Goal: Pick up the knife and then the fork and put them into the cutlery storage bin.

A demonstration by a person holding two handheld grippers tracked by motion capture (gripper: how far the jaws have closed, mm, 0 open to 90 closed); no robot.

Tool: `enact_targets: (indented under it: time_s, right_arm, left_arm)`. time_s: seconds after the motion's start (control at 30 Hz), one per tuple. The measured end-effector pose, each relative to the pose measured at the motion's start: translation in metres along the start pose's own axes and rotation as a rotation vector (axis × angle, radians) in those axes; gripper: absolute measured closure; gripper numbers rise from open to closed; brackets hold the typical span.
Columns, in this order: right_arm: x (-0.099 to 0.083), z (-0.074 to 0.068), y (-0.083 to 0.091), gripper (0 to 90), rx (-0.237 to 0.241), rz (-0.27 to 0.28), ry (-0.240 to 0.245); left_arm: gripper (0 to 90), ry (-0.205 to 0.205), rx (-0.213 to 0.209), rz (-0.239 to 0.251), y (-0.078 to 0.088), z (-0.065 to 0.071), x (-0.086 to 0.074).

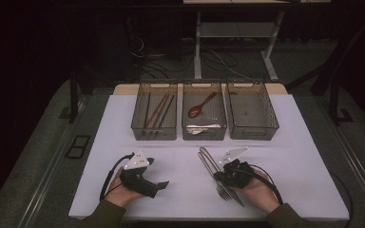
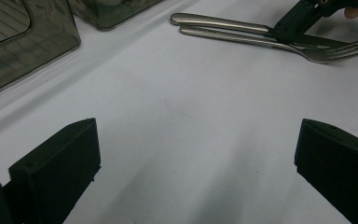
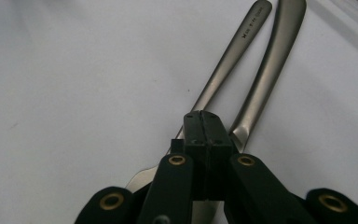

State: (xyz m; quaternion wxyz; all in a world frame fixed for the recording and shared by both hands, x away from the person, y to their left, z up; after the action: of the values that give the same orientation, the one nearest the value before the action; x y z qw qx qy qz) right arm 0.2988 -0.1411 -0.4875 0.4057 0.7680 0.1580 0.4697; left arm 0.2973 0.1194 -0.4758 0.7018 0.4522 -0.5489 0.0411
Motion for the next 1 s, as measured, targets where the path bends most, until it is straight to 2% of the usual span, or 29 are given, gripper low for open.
enact_targets:
  time_s: [0.47,0.8,0.93,1.0]
  right_arm:
    - [-0.003,0.010,0.006,90.0,-0.049,-0.014,-0.002]
    - [-0.005,0.020,0.010,90.0,-0.114,-0.027,-0.008]
    - [-0.006,0.029,0.014,90.0,-0.152,-0.030,-0.008]
    - [-0.007,0.034,0.016,90.0,-0.166,-0.029,-0.022]
  left_arm:
    - [0.0,-0.001,-0.002,0.001,0.000,0.000,0.000]
    - [0.0,-0.003,-0.003,0.000,0.000,0.000,0.000]
    - [0.0,-0.005,-0.003,-0.001,0.000,0.000,0.000]
    - [0.0,-0.004,-0.004,-0.001,0.000,0.001,0.000]
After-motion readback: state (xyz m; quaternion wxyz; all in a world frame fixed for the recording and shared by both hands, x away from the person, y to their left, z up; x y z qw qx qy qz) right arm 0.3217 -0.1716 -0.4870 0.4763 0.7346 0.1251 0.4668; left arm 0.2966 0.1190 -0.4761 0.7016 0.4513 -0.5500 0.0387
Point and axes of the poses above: each handheld gripper's, and its own axes: y roughly backward along the jaws, x roughly out of its top, z roughly to its right, the point moved 6 cm from there along -y, roughly forward along the jaws, and after that the axes turned 11 degrees about x, right-handed, at the moved point
